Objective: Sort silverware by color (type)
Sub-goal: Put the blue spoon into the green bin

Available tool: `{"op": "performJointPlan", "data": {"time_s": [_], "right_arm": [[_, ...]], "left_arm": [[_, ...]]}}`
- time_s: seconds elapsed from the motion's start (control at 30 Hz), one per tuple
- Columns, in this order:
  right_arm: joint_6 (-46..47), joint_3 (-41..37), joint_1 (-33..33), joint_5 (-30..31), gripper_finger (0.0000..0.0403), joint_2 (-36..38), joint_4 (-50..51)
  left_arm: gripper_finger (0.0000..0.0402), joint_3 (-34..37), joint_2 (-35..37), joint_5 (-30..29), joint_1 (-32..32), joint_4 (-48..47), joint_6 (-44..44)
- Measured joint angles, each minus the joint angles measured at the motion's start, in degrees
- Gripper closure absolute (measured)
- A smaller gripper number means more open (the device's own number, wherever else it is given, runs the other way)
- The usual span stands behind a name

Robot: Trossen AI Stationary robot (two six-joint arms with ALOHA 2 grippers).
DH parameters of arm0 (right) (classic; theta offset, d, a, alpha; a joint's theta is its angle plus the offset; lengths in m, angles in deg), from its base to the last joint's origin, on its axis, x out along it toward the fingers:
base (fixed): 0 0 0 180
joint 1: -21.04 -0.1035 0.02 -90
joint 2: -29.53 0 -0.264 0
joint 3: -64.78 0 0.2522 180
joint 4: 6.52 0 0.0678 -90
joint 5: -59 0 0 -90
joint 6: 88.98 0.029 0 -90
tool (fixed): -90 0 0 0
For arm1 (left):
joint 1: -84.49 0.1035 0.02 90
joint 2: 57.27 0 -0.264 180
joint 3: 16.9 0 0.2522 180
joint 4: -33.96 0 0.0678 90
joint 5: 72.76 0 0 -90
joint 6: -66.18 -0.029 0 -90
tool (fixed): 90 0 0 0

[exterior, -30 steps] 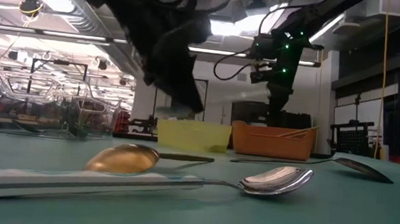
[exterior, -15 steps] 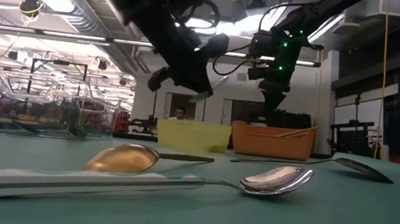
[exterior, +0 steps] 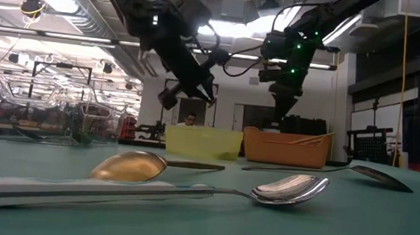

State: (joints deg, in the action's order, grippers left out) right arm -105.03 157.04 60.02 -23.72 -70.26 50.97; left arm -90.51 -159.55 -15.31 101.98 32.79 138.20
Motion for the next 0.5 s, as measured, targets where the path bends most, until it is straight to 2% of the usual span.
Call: {"op": "performJointPlan", "data": {"time_s": [0.23,0.5], "right_arm": [[0.0,0.0,0.0,-2.4,0.0320,0.0,-0.4],[0.0,0.0,0.0,-2.4,0.0320,0.0,-0.4]], "left_arm": [[0.0392,0.0,-3.7,-2.0,1.2,2.6,5.7],[0.0392,0.0,-4.9,-2.3,1.6,2.1,5.9]]}}
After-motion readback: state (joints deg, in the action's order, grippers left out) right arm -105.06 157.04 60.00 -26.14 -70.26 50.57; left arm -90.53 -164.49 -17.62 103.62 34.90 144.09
